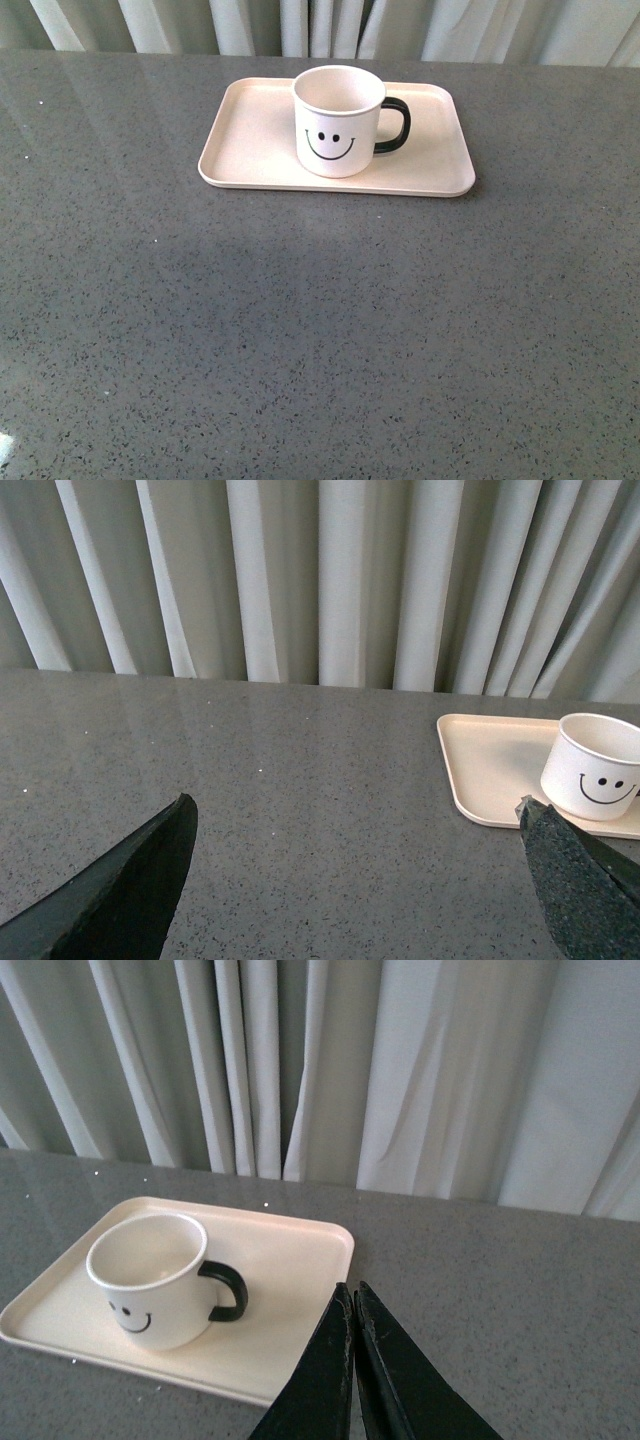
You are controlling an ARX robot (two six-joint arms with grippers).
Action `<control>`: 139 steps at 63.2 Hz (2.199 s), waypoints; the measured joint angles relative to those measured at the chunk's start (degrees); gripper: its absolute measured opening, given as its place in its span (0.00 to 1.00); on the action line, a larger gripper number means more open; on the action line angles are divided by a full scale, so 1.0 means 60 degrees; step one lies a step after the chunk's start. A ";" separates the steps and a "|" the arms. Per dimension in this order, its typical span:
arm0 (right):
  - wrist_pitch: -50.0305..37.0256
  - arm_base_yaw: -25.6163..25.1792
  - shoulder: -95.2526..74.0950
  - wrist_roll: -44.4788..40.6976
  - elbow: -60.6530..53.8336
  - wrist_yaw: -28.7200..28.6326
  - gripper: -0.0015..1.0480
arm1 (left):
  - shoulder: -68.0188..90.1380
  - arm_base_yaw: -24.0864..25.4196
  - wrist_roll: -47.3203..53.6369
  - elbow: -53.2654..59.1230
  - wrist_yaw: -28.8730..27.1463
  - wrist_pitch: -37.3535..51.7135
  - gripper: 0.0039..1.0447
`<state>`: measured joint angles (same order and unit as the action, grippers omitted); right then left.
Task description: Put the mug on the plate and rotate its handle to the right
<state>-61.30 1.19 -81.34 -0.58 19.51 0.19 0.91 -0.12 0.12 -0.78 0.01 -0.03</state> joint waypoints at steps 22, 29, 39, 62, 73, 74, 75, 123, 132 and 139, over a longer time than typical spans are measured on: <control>0.0106 -0.0197 0.2036 0.0000 -0.2044 -0.0029 0.02 | 0.0000 0.0000 0.0000 0.0000 0.0000 0.0000 0.91; 0.0619 -0.0197 0.2936 0.0000 -0.2357 -0.0029 0.02 | 0.0000 0.0000 0.0000 0.0000 0.0000 0.0000 0.91; 0.1519 -0.0197 0.4160 0.0000 -0.2725 -0.0029 0.02 | 0.0000 0.0000 0.0000 0.0000 0.0000 0.0000 0.91; 0.4382 -0.0197 0.7570 0.0000 -0.3067 -0.0029 0.02 | 0.0000 0.0000 0.0000 0.0000 0.0000 0.0000 0.91; 0.5359 -0.0197 0.8619 0.0000 -0.3071 -0.0029 0.02 | 0.0000 0.0000 0.0000 0.0000 0.0000 0.0000 0.91; 0.5410 -0.0197 0.8674 0.0000 -0.3071 -0.0029 0.02 | 0.0000 0.0000 0.0000 0.0000 0.0000 0.0000 0.91; 0.5515 -0.0197 0.8790 0.0000 -0.3071 -0.0029 0.02 | 0.0000 0.0000 0.0000 0.0000 0.0000 0.0000 0.91; 0.8411 -0.0197 1.1763 0.0000 -0.3071 -0.0029 0.02 | 0.0000 0.0000 0.0000 0.0000 0.0000 0.0000 0.91; 1.0018 -0.0197 1.3052 0.0000 -0.3071 -0.0011 0.02 | 0.0000 0.0000 0.0000 0.0000 -0.0004 0.0000 0.91; 1.0185 -0.0197 1.3471 0.0000 -0.3071 -0.0022 0.02 | 0.0000 0.0000 0.0000 0.0000 0.0004 0.0004 0.91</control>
<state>-0.19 0.01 -0.51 -0.58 1.08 0.05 0.91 -0.12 0.12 -0.78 0.03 -0.01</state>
